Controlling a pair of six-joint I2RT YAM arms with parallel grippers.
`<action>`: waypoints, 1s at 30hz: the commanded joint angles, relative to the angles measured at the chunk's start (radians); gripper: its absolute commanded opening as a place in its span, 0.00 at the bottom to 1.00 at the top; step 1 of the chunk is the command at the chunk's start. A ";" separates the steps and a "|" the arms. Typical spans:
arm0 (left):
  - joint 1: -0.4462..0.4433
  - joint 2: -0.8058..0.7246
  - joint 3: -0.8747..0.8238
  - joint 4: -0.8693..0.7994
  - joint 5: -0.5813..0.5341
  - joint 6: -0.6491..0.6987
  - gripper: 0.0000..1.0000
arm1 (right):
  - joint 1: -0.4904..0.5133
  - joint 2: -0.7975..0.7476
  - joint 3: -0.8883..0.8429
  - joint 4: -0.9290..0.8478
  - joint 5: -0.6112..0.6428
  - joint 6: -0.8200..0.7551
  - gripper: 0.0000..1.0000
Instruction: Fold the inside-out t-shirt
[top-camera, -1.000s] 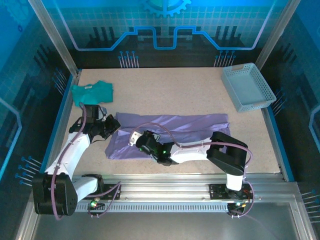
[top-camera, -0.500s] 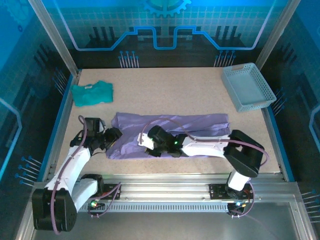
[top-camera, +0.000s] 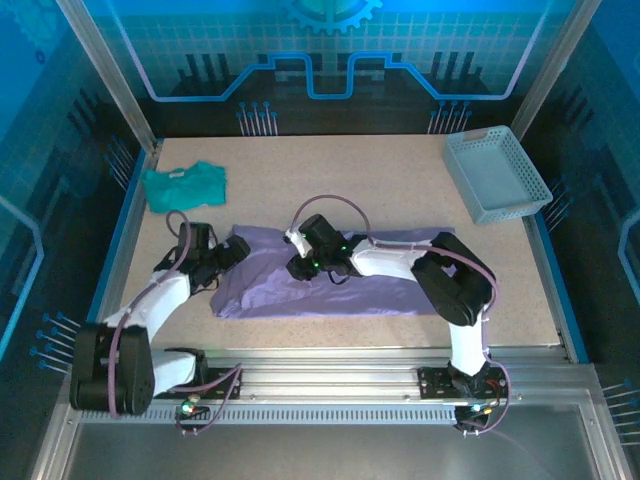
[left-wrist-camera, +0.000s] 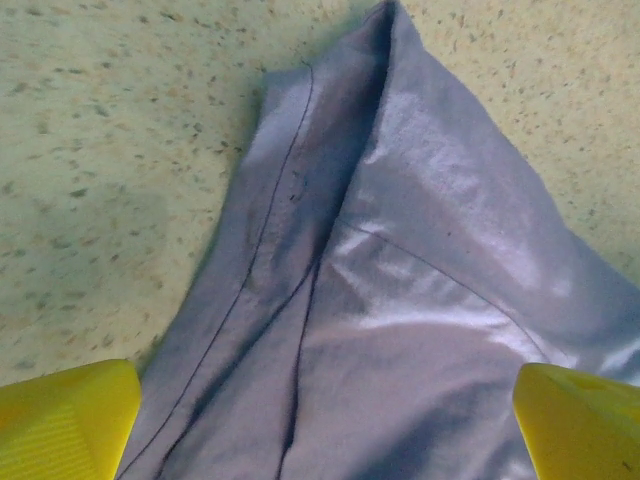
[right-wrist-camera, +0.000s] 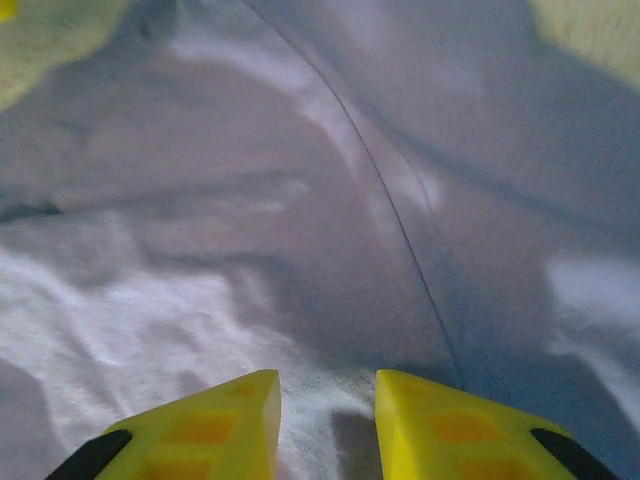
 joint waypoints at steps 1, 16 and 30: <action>-0.021 0.098 0.066 0.039 -0.030 0.069 0.97 | -0.009 0.049 0.028 -0.060 -0.019 0.117 0.27; -0.127 0.315 0.107 0.031 0.073 0.142 0.92 | -0.012 0.019 -0.044 -0.039 0.008 0.140 0.27; -0.164 0.301 0.052 0.083 0.031 0.091 0.21 | -0.014 -0.025 -0.041 -0.059 0.033 0.131 0.28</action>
